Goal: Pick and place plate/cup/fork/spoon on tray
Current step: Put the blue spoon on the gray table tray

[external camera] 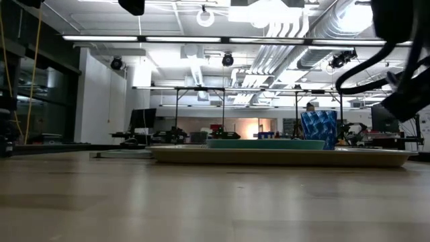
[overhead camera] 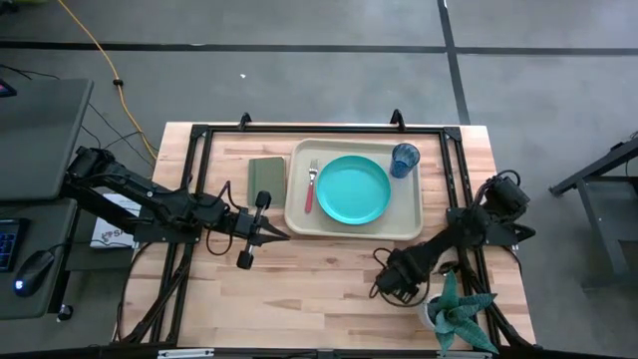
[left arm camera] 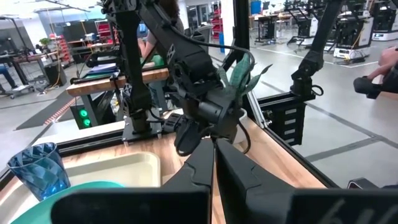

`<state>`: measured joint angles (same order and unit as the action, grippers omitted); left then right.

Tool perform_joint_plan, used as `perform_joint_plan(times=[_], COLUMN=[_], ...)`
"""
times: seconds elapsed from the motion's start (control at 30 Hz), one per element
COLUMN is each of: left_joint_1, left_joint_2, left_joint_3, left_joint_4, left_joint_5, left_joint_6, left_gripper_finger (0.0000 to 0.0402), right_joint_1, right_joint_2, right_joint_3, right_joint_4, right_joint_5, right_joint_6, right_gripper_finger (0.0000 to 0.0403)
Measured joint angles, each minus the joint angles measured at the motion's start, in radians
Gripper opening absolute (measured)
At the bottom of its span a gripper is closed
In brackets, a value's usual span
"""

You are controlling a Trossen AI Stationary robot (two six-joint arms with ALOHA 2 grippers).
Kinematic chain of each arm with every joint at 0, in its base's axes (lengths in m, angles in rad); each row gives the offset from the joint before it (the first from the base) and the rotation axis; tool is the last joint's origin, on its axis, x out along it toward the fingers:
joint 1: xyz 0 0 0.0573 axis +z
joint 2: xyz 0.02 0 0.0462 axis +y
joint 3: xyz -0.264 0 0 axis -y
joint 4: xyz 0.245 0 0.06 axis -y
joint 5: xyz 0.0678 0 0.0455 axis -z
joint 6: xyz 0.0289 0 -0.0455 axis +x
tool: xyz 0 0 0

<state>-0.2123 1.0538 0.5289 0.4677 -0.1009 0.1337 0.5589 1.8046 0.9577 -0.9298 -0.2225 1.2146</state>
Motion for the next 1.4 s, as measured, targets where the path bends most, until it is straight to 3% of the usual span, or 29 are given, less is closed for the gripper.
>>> perform_joint_plan(times=[0.53, 0.63, 0.77, 0.9, 1.07, 1.4], left_joint_1=[0.000, 0.000, 0.000, 0.000, 0.000, 0.000], left_joint_2=[0.000, 0.000, 0.000, 0.000, 0.000, 0.000], left_joint_3=[0.000, 0.000, 0.000, 0.000, 0.000, 0.000], left_joint_4=[-0.004, -0.005, -0.015, -0.038, -0.044, -0.044], left_joint_5=[0.000, 0.000, 0.000, 0.000, 0.000, 0.000], left_joint_6=[-0.003, -0.004, -0.026, -0.027, -0.026, -0.026], left_gripper_finger=[0.0000, 0.0000, 0.0000, 0.0000, 0.0000, 0.0000], right_joint_1=[-0.128, -0.131, -0.123, -0.071, 0.008, 0.057], right_joint_2=[0.008, 0.011, 0.013, 0.012, 0.010, -0.076], right_joint_3=[0.031, 0.083, 0.124, 0.132, 0.101, -0.010], right_joint_4=[0.012, -0.011, -0.139, -0.199, -0.279, -0.282], right_joint_5=[0.007, 0.094, 0.148, 0.047, 0.024, 0.049], right_joint_6=[-0.339, -0.378, -0.357, -0.331, -0.289, -0.179], right_gripper_finger=[0.0233, 0.0233, 0.0233, 0.0233, 0.0233, 0.0233])
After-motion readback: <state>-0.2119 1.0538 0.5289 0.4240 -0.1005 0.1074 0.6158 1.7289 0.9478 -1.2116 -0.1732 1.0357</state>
